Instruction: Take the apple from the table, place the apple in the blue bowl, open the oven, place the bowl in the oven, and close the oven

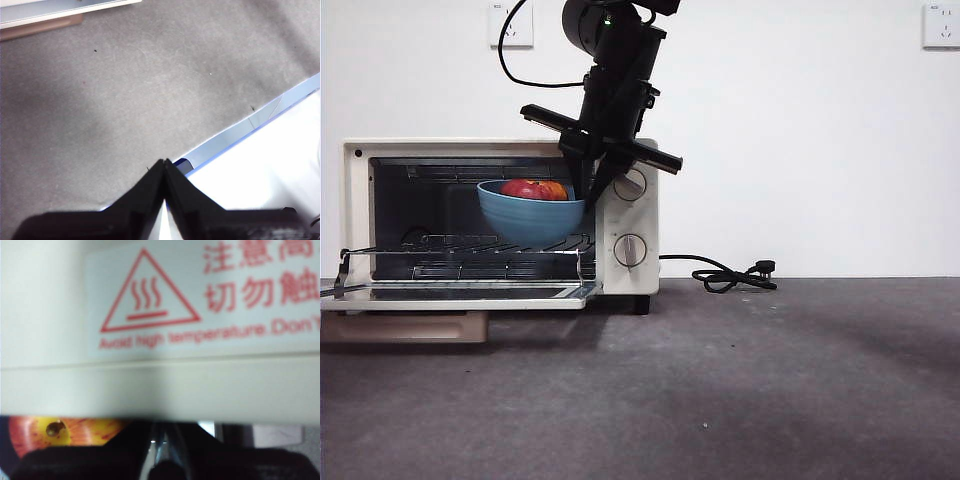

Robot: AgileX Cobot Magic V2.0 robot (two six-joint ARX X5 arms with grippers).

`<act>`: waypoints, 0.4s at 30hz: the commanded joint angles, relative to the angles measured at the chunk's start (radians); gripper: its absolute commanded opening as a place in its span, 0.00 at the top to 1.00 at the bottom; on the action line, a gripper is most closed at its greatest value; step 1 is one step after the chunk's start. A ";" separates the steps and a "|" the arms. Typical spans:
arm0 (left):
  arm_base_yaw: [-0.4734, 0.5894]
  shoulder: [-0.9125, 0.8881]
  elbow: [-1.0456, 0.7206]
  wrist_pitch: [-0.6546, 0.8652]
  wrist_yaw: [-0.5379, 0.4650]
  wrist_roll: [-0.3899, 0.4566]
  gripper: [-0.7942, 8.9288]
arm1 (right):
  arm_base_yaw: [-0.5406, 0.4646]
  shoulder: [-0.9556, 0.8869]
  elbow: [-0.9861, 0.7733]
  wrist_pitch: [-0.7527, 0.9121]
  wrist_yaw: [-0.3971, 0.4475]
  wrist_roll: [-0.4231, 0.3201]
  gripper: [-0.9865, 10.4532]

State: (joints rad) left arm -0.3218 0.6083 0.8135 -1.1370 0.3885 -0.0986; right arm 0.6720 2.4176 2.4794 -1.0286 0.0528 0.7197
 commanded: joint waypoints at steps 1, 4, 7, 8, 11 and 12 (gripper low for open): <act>-0.003 -0.002 -0.001 -0.002 0.004 -0.003 0.92 | 0.001 0.017 0.003 0.012 0.000 0.015 0.90; -0.003 -0.002 -0.001 -0.013 0.004 -0.003 0.92 | 0.001 0.017 0.003 0.012 0.000 0.015 0.87; -0.003 -0.002 -0.001 -0.028 0.004 -0.003 0.92 | 0.001 0.017 0.003 0.012 0.001 0.015 0.77; -0.003 -0.002 -0.001 -0.030 0.004 -0.003 0.92 | 0.001 0.017 0.003 0.012 0.000 0.015 0.77; -0.003 -0.002 -0.001 -0.030 0.004 -0.003 0.92 | 0.001 0.017 0.003 0.018 0.002 0.014 0.77; -0.003 -0.002 -0.001 -0.030 0.003 -0.003 0.92 | 0.001 0.017 0.003 0.023 0.002 0.013 0.77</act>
State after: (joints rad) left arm -0.3218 0.6083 0.8135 -1.1667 0.3882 -0.0986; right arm 0.6754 2.4176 2.4817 -1.0142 0.0502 0.7231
